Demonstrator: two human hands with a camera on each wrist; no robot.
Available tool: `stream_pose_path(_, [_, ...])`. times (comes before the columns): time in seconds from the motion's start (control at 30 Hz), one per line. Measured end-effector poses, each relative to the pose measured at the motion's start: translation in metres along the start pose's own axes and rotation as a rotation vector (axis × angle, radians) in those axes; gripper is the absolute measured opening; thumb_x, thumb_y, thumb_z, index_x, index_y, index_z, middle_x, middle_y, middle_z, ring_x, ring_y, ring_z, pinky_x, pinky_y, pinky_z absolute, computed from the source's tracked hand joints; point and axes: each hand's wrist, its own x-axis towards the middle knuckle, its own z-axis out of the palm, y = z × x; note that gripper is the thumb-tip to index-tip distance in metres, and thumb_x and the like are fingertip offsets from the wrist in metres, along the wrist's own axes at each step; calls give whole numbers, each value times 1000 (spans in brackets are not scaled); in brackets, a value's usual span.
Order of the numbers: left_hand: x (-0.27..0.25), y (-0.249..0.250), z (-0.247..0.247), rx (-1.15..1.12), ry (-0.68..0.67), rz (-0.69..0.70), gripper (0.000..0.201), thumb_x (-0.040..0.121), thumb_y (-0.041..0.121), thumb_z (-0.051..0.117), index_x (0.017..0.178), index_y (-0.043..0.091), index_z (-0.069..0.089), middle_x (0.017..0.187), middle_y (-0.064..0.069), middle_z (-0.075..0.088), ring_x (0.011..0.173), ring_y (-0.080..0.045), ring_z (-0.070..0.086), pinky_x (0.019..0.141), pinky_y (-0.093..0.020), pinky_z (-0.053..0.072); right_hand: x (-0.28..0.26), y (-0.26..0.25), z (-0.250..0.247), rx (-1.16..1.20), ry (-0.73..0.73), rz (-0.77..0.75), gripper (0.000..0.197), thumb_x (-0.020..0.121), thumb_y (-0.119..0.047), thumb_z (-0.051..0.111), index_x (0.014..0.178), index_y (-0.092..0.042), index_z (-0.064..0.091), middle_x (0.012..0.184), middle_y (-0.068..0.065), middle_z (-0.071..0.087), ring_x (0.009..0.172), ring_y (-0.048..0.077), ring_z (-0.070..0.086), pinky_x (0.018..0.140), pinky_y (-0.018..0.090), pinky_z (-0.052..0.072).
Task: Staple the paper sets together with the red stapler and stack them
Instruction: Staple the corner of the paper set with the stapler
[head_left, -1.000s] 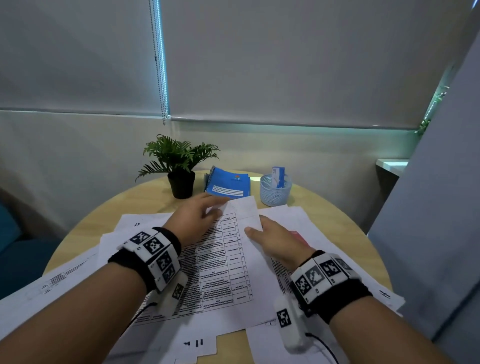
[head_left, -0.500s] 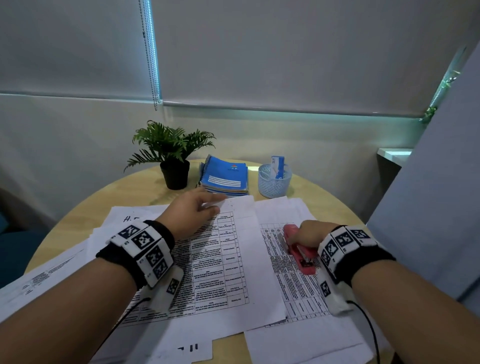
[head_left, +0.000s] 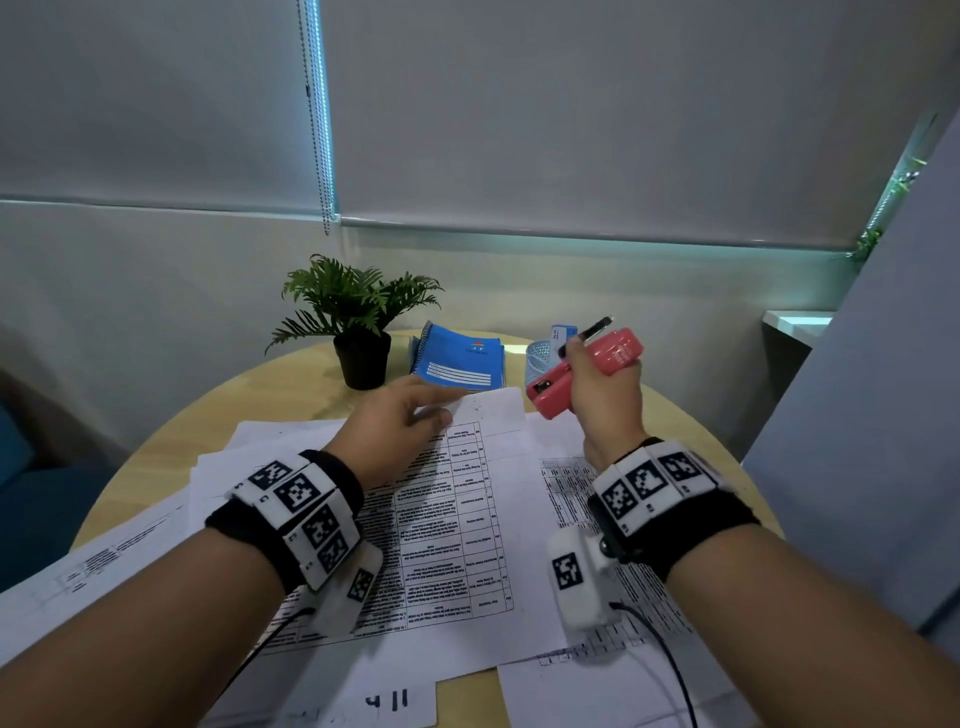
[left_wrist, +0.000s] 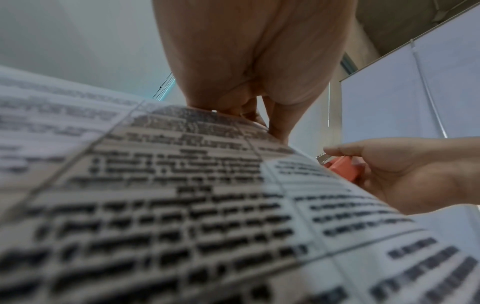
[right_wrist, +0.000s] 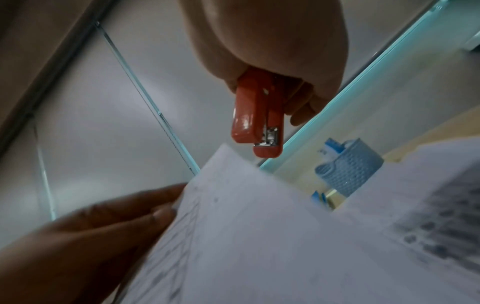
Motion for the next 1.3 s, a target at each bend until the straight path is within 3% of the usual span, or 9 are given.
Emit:
stream_pose_path(0.07, [-1, 1, -2, 15, 8, -1, 32, 93, 22, 56, 125, 27, 60, 86, 22, 47, 76, 13, 46, 64, -3, 34, -9, 2, 10, 61, -20, 20, 35, 89, -35, 65, 111, -15, 47, 98, 5, 66, 63, 9, 67, 61, 28, 57])
stream_pose_path(0.1, [-2, 1, -3, 19, 13, -1, 32, 93, 22, 55, 125, 26, 60, 85, 22, 47, 75, 12, 46, 63, -4, 34, -13, 3, 15, 72, -23, 25, 34, 90, -36, 63, 111, -15, 48, 97, 6, 67, 60, 10, 67, 57, 26, 54])
stream_pose_path(0.27, [-5, -1, -8, -3, 34, -11, 33, 93, 20, 55, 126, 25, 59, 84, 22, 46, 72, 15, 46, 65, -3, 37, -27, 11, 32, 91, 26, -5, 31, 90, -44, 60, 107, -19, 51, 84, -2, 65, 64, 8, 62, 55, 21, 46])
stream_pose_path(0.4, [-6, -2, -10, -5, 33, -8, 34, 93, 19, 55, 126, 27, 60, 84, 22, 46, 75, 11, 46, 65, -5, 33, -34, 19, 41, 76, 45, -9, 39, 87, -50, 60, 111, -19, 52, 92, -2, 66, 80, 16, 64, 72, 28, 48])
stream_pose_path(0.63, [-7, 0, -7, -72, 22, 31, 32, 91, 14, 59, 122, 24, 63, 90, 24, 50, 86, 13, 50, 75, 1, 36, -32, 17, 51, 1, 56, -12, 45, 89, -58, 51, 102, -15, 60, 90, 2, 69, 86, 20, 66, 81, 34, 53])
stream_pose_path(0.77, [-9, 4, -7, -46, 23, 72, 33, 91, 13, 58, 121, 26, 63, 95, 22, 52, 89, 11, 50, 74, 4, 35, -31, 16, 52, 50, 79, 34, 31, 91, -53, 50, 79, -25, 55, 85, 0, 66, 83, 20, 65, 76, 35, 52])
stream_pose_path(1.0, [-13, 7, -7, -14, 19, 96, 33, 92, 19, 58, 122, 30, 61, 97, 15, 54, 85, 7, 50, 71, -4, 36, -28, 18, 54, 115, 107, 23, 36, 89, -47, 59, 61, -24, 56, 64, -6, 60, 77, 23, 64, 87, 49, 52])
stream_pose_path(1.17, [-9, 6, -11, 107, 18, 22, 22, 93, 24, 55, 114, 22, 60, 104, 9, 58, 91, -6, 50, 77, -18, 35, -33, 12, 51, 153, 61, -81, 25, 89, -45, 60, 75, -24, 57, 71, -6, 65, 76, 21, 65, 86, 45, 53])
stream_pose_path(1.3, [-5, 1, -21, 118, 94, -52, 2, 94, 23, 51, 96, 24, 52, 90, 8, 57, 82, -10, 52, 67, -23, 35, -38, -6, 31, 197, 52, -226, 22, 88, -43, 63, 87, -23, 55, 76, -5, 68, 62, 8, 66, 68, 29, 56])
